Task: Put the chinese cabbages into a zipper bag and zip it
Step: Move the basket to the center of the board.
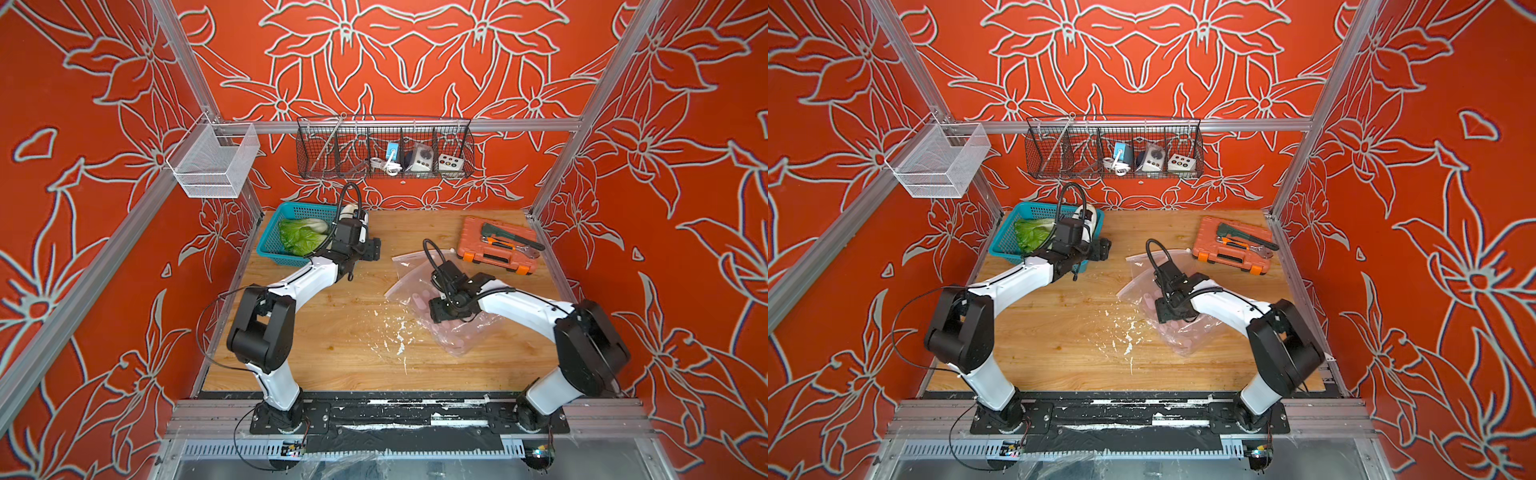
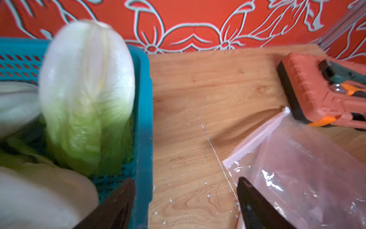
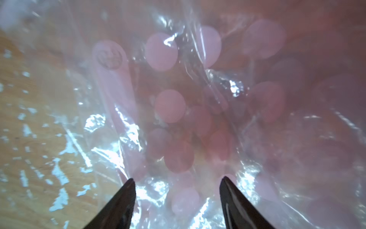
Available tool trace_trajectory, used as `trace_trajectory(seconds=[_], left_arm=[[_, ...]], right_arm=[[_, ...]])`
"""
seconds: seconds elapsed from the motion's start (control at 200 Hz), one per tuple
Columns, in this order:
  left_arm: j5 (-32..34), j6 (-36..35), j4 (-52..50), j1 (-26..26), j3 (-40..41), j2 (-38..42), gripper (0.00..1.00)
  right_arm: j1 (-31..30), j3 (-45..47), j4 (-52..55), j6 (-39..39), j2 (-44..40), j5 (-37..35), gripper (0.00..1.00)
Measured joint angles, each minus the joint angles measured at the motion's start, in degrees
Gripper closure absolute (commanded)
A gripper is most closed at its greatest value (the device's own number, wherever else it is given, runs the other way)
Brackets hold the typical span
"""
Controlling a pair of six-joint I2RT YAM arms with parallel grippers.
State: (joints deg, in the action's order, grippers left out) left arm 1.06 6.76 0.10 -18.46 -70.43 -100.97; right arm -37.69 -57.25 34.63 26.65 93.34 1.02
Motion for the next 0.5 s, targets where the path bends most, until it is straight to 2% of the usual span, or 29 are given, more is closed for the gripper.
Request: trace_trajectory(seconds=[0.115, 0.22, 0.5], left_arm=[[1.03, -0.42, -1.09, -0.17, -1.86, -3.85, 0.19], [0.55, 0.26, -1.05, -0.50, -2.10, -4.52, 0.20], [-9.14, 7.21, 1.11, -5.73, -3.19, -5.40, 0.26]], right_arm=[[-0.24, -0.02, 1.31, -0.22, 3.41, -3.10, 0.29], [0.46, 0.00, 2.97, -0.70, 3.19, -5.97, 0.28], [7.67, 2.19, 6.64, -2.56, -4.33, -8.94, 0.27]])
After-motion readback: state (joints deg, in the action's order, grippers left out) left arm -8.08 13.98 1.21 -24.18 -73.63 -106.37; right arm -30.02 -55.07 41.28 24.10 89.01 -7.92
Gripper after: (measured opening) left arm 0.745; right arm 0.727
